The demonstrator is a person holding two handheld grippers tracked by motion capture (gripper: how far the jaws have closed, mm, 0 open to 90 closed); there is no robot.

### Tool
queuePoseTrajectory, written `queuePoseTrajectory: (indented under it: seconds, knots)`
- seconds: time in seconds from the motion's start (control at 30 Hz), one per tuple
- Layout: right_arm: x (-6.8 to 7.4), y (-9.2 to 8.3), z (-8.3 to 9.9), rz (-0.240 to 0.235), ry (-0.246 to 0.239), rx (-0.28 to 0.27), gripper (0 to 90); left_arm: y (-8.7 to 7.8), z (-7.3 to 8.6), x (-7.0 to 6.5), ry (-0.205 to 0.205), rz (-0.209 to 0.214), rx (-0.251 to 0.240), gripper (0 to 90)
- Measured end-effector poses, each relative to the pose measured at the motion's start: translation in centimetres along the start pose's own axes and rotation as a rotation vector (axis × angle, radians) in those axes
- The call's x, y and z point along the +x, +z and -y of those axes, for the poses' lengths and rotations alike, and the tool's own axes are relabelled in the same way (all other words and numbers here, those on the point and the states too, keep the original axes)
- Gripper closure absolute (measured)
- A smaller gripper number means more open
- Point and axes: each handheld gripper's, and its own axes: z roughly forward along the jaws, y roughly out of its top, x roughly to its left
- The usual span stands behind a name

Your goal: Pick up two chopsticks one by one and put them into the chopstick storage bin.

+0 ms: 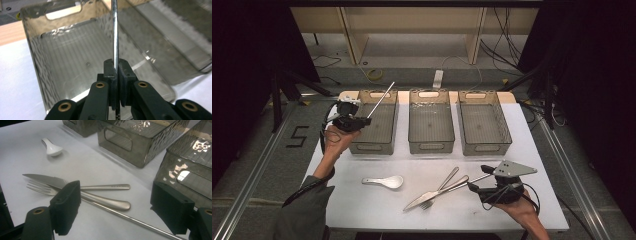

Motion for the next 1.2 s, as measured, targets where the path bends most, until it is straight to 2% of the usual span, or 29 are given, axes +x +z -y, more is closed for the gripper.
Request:
queuePoseTrajectory:
  seconds: [0.3, 0.33, 0.73, 0.87, 1.07, 1.13, 1.2]
  knots:
    - [0.1, 0.1, 0.0, 0.004, -0.003, 0.005, 25.6, 1.4, 0.4, 2.1, -0.072, -0.031, 0.039, 85.5]
    - [0.1, 0.1, 0.0, 0.004, -0.002, 0.004, 25.6, 1.5, 0.4, 2.3, -0.069, -0.037, 0.048, 85.5]
    - [0.1, 0.2, 0.0, -0.004, -0.001, 0.012, 25.7, 3.2, 0.8, 3.4, -0.126, -0.079, 0.093, 85.1]
    - [0.1, 0.2, 0.0, -0.006, 0.000, 0.014, 25.8, 3.6, 0.9, 3.7, -0.152, -0.085, 0.089, 84.0]
    - [0.1, 0.2, -0.1, -0.009, -0.002, 0.014, 25.9, 2.8, 0.6, 3.5, -0.173, -0.064, 0.050, 62.6]
    - [0.1, 0.2, -0.1, -0.011, -0.002, 0.015, 25.9, 2.3, 0.5, 3.1, -0.165, -0.037, 0.044, 54.5]
    - [0.1, 0.2, -0.1, -0.016, 0.000, 0.013, 26.0, 1.7, 0.4, 2.8, -0.186, 0.015, 0.026, 44.9]
